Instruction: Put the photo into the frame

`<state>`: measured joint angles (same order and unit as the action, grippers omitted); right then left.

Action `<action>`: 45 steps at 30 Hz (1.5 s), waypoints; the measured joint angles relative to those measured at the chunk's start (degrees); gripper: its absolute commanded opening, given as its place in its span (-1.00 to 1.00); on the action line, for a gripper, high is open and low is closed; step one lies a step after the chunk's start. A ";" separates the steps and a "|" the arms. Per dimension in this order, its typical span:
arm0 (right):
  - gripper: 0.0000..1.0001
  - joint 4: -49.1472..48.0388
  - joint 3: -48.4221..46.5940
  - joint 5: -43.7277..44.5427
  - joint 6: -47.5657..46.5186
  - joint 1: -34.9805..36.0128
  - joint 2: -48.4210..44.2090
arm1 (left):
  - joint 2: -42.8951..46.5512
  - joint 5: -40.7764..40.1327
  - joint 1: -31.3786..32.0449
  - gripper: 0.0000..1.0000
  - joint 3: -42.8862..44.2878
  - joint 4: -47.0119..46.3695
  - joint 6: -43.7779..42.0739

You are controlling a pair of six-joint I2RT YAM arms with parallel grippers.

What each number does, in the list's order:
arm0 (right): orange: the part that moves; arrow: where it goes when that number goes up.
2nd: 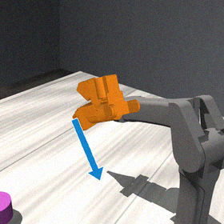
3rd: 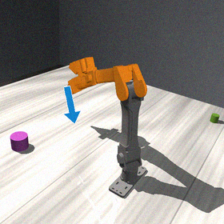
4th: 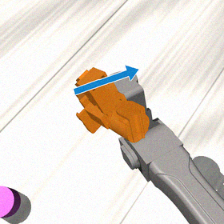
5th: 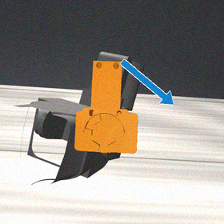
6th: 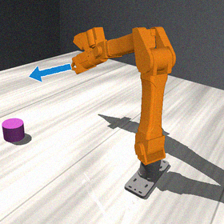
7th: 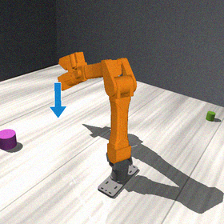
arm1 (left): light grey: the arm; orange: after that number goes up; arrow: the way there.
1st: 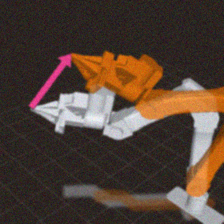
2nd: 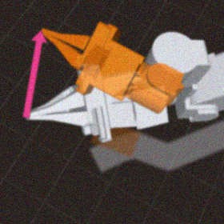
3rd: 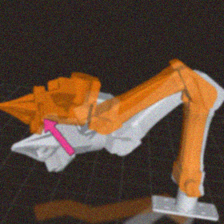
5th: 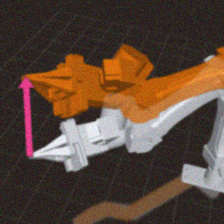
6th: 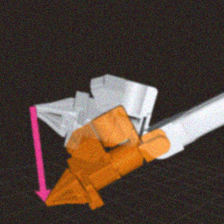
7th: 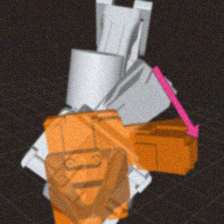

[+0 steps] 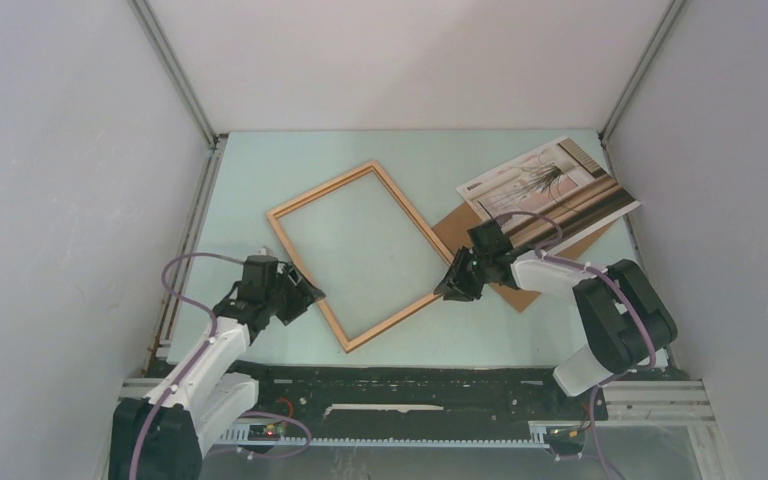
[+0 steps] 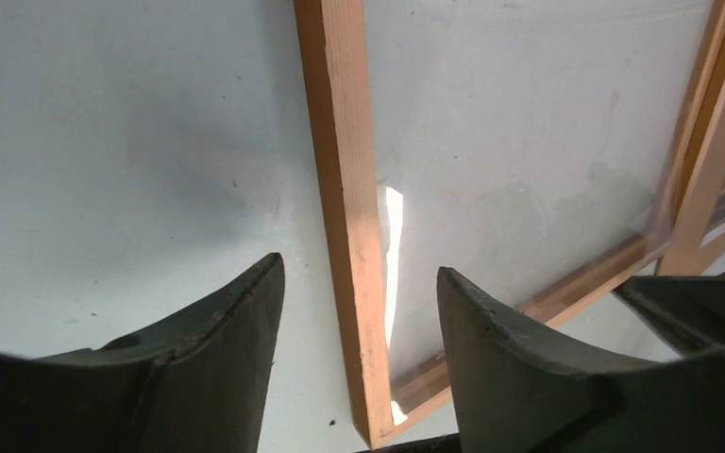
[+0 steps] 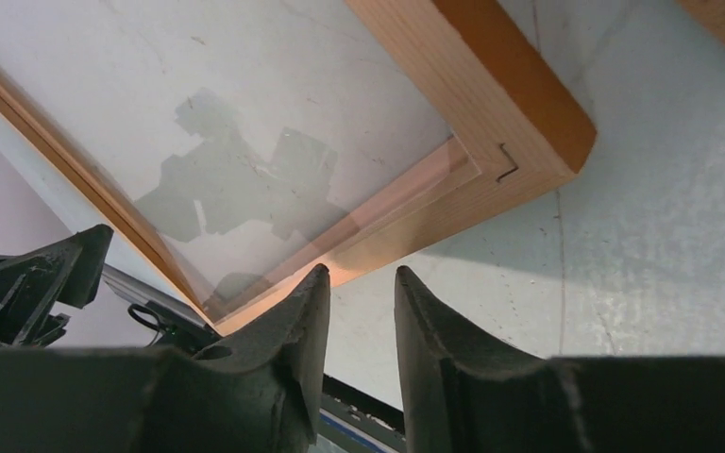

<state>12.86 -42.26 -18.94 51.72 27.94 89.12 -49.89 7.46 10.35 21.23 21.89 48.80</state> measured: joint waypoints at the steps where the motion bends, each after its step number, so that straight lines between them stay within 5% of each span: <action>1: -0.08 -0.02 0.00 0.15 -0.39 -0.35 -0.13 | 0.00 0.07 0.00 0.54 0.13 0.28 -0.96; 11: 0.10 3.67 -1.88 -0.02 -8.85 -10.93 -3.41 | -0.85 5.92 1.66 0.88 6.27 1.03 -7.91; 32: -0.06 3.13 -6.86 -4.46 -14.36 -14.03 3.37 | -5.97 11.78 1.81 0.96 6.54 -4.33 -8.76; 45: -0.04 3.98 -6.88 -3.80 -14.99 -12.94 0.81 | -7.21 5.92 1.79 0.87 6.54 -2.40 -6.73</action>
<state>16.84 -49.15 -22.74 36.73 15.00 89.93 -57.10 13.39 12.14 27.77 19.49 42.06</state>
